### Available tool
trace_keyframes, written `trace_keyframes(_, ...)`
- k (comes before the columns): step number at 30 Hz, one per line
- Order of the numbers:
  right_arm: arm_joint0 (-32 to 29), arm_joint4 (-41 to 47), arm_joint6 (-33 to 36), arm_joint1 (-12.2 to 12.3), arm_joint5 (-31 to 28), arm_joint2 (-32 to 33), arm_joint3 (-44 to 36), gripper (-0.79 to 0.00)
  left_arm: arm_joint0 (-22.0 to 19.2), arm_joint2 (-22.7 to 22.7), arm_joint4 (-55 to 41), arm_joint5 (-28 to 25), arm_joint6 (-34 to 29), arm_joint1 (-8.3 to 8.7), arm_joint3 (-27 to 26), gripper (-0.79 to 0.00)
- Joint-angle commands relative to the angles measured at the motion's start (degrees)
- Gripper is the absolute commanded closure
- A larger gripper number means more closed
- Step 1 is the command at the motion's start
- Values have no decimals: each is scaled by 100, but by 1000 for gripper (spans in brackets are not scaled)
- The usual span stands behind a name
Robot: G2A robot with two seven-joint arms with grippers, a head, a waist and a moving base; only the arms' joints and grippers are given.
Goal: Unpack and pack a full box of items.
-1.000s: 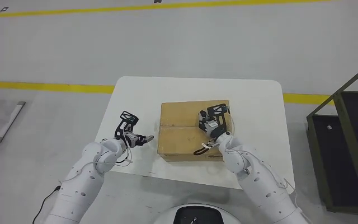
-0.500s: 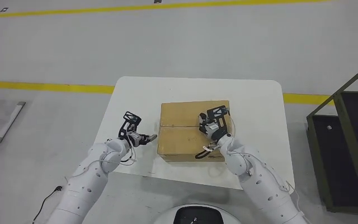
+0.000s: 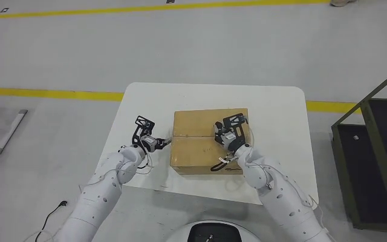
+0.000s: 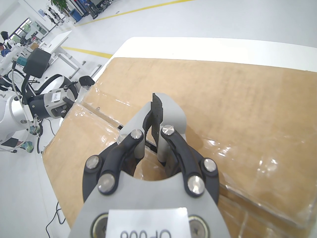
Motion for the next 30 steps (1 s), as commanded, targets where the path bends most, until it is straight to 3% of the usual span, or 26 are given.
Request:
trace_keyframes(1,6,5,11,-8,5,-3,8,0,40,-57,31,12,147,8,-48,-785)
trace_keyframes(18,46,-52,15,-68,-4,5,69,0,457,-518,148,-19,350,94,-815,-785)
trace_keyframes(30,-17,-96,49,-87,-11,72,2,0,316,-643,-304,-242,285,42,-832,-785)
